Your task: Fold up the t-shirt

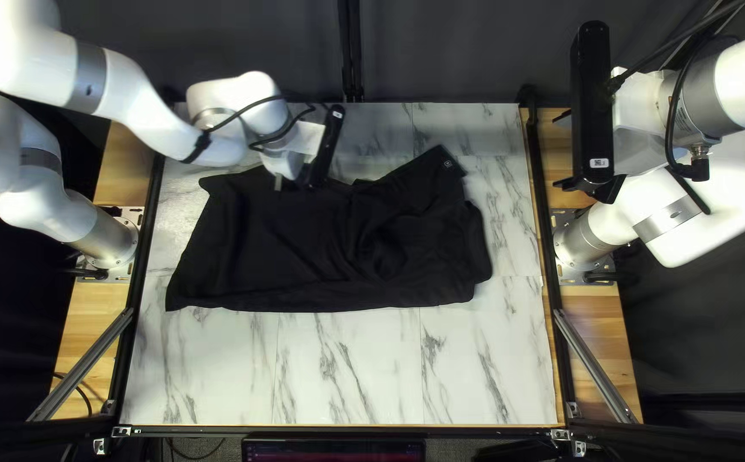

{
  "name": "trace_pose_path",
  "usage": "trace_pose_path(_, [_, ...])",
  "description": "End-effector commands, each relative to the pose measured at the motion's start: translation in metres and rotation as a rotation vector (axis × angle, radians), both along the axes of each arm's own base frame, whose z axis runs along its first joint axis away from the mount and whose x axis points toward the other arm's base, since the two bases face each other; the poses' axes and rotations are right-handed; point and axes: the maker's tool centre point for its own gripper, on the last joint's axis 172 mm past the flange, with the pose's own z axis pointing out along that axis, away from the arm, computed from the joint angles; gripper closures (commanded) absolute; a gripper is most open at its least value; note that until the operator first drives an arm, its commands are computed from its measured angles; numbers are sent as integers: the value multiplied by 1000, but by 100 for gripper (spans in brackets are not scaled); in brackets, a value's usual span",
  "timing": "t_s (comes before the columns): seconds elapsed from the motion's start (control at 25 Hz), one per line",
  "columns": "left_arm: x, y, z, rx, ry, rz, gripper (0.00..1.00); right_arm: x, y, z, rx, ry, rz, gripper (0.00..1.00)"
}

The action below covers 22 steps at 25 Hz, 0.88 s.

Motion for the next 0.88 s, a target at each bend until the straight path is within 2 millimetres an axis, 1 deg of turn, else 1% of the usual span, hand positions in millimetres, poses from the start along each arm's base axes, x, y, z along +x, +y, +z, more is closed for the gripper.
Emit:
trace_pose_path(0.04, [21,-14,-5,-30,-17,-40,0,0,0,0,0,0,0,0])
trace_pose_path(0.12, [28,-18,-7,-42,-16,-56,0,0,0,0,0,0,0,0])
trace_pose_path(0.16, [34,-20,-12,-51,-12,-72,0,0,0,0,0,0,0,0])
trace_pose_path(0.28, [40,-24,-24,-70,10,-105,0,0,0,0,0,0,0,0])
trace_pose_path(0.4, [34,-23,-36,-82,34,-116,0,0,0,0,0,0,0,0])
trace_pose_path(0.56, [21,-21,-36,-82,44,-100,0,0,0,0,0,0,0,0])
trace_pose_path(0.68, [15,-31,-39,-86,57,-100,0,0,0,0,0,0,0,0])
trace_pose_path(0.72, [14,-33,-39,-86,59,-100,5,0,0,0,0,0,0,0])
trace_pose_path(0.76, [12,-42,-39,-87,61,-102,11,0,0,0,0,0,0,0])
trace_pose_path(0.8, [12,-48,-38,-88,61,-103,29,0,0,0,0,0,0,0])
trace_pose_path(0.84, [12,-54,-37,-87,59,-105,41,0,0,0,0,0,0,0])
trace_pose_path(0.88, [13,-60,-35,-86,55,-108,84,0,0,0,0,0,0,0])
